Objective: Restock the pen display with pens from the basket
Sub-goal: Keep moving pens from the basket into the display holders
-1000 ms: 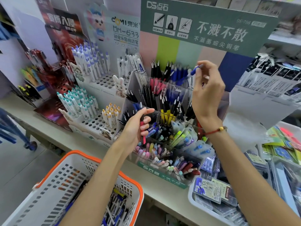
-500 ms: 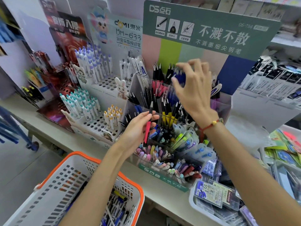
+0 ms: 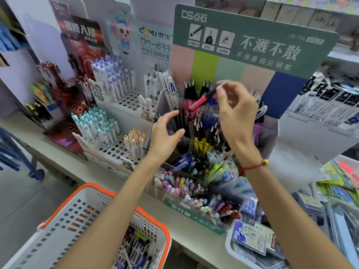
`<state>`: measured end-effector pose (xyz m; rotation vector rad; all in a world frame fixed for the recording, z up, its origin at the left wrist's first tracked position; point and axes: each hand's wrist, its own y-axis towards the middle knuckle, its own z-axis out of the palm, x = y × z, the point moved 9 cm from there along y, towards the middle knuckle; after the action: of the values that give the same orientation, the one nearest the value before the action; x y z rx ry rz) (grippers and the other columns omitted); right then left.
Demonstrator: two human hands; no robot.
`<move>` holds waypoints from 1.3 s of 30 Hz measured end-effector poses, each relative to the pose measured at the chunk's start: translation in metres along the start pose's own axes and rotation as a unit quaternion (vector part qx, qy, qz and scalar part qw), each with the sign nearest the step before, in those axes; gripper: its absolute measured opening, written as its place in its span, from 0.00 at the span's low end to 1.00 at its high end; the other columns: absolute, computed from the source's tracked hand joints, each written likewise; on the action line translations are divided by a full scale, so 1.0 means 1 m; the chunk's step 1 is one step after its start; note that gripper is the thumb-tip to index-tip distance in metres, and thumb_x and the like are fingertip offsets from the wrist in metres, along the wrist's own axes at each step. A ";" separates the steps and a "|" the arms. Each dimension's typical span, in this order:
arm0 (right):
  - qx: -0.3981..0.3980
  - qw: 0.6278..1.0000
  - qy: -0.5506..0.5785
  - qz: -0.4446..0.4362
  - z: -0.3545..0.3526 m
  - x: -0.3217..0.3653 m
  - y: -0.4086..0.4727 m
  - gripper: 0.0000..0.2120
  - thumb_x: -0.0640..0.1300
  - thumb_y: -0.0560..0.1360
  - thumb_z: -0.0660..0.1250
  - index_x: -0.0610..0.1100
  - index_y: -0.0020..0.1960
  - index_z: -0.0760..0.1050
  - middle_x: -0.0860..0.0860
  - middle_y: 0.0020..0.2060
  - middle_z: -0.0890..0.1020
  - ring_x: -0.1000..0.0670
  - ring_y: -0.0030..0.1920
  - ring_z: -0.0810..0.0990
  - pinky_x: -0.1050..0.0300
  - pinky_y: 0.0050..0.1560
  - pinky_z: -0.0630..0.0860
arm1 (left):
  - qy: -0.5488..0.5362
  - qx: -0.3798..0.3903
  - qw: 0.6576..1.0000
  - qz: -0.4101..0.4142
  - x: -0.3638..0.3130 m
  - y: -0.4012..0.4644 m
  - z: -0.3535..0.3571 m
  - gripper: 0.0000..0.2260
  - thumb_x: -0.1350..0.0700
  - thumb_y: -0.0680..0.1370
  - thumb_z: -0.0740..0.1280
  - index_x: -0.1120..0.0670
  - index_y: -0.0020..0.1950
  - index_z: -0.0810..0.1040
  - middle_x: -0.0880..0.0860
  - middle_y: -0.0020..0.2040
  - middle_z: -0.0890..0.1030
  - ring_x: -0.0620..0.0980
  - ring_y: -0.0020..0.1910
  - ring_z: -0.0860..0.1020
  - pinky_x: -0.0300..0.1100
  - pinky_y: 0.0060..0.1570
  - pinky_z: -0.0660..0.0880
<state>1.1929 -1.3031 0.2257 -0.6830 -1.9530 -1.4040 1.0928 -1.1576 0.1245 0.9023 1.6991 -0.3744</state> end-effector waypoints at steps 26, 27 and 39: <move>0.215 0.929 -0.299 -0.029 0.063 -0.008 0.079 0.03 0.46 0.74 0.69 0.50 0.48 0.78 0.55 0.39 0.81 0.49 0.47 0.81 0.44 0.64 0.71 | 0.392 -0.035 0.909 0.139 -0.040 0.069 0.002 0.15 0.54 0.83 0.57 0.54 0.68 0.74 0.52 0.64 0.77 0.56 0.61 0.75 0.52 0.54 0.72; 0.244 0.911 -0.332 -0.026 0.070 -0.014 0.075 0.02 0.47 0.74 0.70 0.51 0.47 0.78 0.54 0.41 0.82 0.49 0.48 0.81 0.44 0.65 0.71 | 0.396 -0.045 0.909 0.122 -0.042 0.073 -0.001 0.13 0.54 0.83 0.59 0.54 0.65 0.75 0.52 0.61 0.78 0.57 0.59 0.75 0.52 0.51 0.73; 0.166 0.907 -0.366 -0.128 0.063 0.006 0.040 0.16 0.53 0.70 0.74 0.49 0.56 0.80 0.49 0.57 0.78 0.44 0.62 0.69 0.50 0.62 0.61 | 0.342 -0.080 0.929 0.117 -0.034 0.062 -0.012 0.13 0.56 0.82 0.61 0.51 0.66 0.74 0.48 0.64 0.76 0.50 0.63 0.73 0.46 0.50 0.71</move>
<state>1.2057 -1.2311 0.2399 -0.8942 -2.8765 -0.9661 1.1323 -1.1217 0.1724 1.1796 2.1737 0.2789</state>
